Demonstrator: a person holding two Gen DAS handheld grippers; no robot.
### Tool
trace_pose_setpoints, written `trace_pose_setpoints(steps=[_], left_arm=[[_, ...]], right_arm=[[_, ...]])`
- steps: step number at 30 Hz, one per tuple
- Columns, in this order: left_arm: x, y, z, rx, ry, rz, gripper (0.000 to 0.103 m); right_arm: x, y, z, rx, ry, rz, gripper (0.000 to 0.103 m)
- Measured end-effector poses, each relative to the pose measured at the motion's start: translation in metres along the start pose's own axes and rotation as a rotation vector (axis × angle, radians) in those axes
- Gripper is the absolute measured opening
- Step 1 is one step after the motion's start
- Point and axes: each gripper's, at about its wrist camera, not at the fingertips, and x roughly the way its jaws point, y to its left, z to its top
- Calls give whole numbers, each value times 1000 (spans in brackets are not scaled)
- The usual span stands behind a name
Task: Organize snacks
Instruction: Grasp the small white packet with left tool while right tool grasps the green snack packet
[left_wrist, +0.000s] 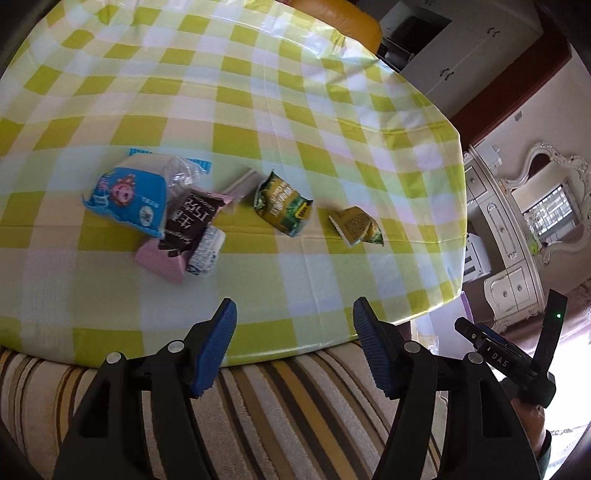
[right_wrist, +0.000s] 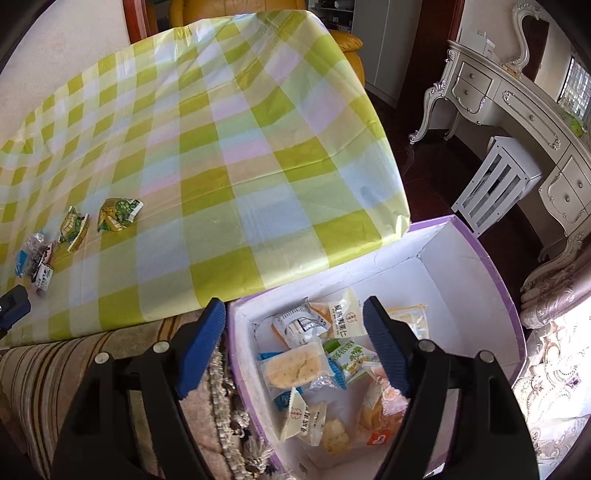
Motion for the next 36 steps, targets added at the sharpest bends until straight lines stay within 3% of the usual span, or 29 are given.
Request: trace_pose_setpoints(steps=[3, 13, 23, 36], left_arm=[[-8, 14, 1, -27, -23, 11, 62], [-8, 38, 14, -80, -54, 12, 44], [11, 32, 27, -17, -41, 42, 34], [36, 28, 30, 18, 29, 144, 33]], right_arm=[[0, 29, 4, -48, -8, 48, 77], [7, 91, 20, -122, -29, 140, 77], [20, 119, 34, -125, -49, 179, 77], [43, 136, 48, -126, -40, 198, 77]])
